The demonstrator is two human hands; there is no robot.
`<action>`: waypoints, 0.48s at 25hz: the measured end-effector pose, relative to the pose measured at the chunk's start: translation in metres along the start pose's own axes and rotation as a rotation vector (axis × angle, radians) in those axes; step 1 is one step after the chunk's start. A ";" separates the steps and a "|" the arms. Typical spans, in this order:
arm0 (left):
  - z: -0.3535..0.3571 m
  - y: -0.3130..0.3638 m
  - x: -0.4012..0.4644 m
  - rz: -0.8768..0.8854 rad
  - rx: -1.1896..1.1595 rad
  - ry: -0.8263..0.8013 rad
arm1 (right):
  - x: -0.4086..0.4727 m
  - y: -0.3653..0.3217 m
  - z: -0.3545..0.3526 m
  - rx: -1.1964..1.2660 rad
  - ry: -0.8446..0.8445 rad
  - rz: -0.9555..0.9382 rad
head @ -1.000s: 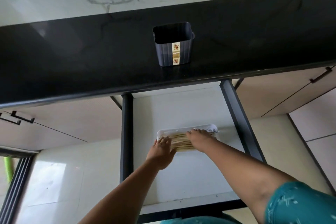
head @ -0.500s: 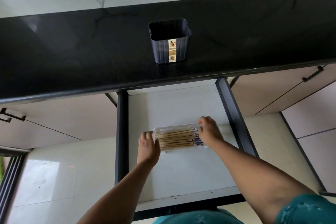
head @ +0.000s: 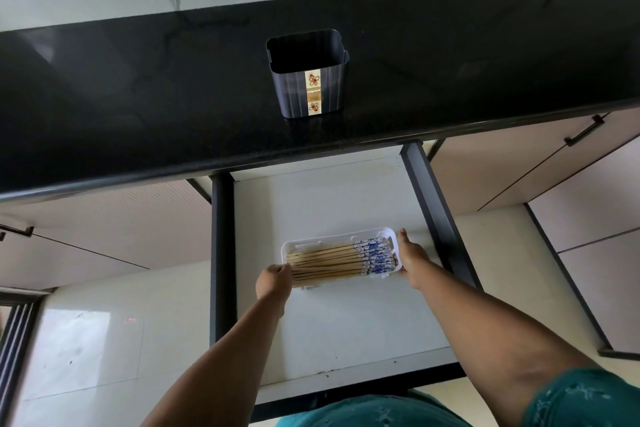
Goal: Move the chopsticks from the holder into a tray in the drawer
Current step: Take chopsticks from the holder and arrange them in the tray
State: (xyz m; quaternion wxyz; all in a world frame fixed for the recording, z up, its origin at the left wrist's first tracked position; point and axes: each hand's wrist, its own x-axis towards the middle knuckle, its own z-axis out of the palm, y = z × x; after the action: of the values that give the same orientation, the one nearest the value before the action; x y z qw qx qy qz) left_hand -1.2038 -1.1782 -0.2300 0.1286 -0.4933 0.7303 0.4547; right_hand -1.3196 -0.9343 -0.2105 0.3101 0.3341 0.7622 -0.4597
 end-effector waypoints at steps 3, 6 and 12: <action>-0.003 0.001 0.006 -0.042 -0.024 -0.018 | 0.004 0.001 -0.003 -0.059 0.016 -0.009; -0.004 0.003 0.005 -0.095 -0.075 0.012 | 0.004 0.000 -0.002 -0.051 0.016 -0.015; -0.007 0.006 0.004 -0.283 -0.289 0.044 | 0.003 -0.003 0.001 -0.178 0.051 -0.015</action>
State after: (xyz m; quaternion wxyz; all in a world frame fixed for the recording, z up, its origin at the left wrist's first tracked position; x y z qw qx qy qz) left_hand -1.2085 -1.1857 -0.2252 0.1031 -0.6141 0.5834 0.5214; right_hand -1.3235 -0.9356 -0.2124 0.3157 0.3108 0.8102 -0.3838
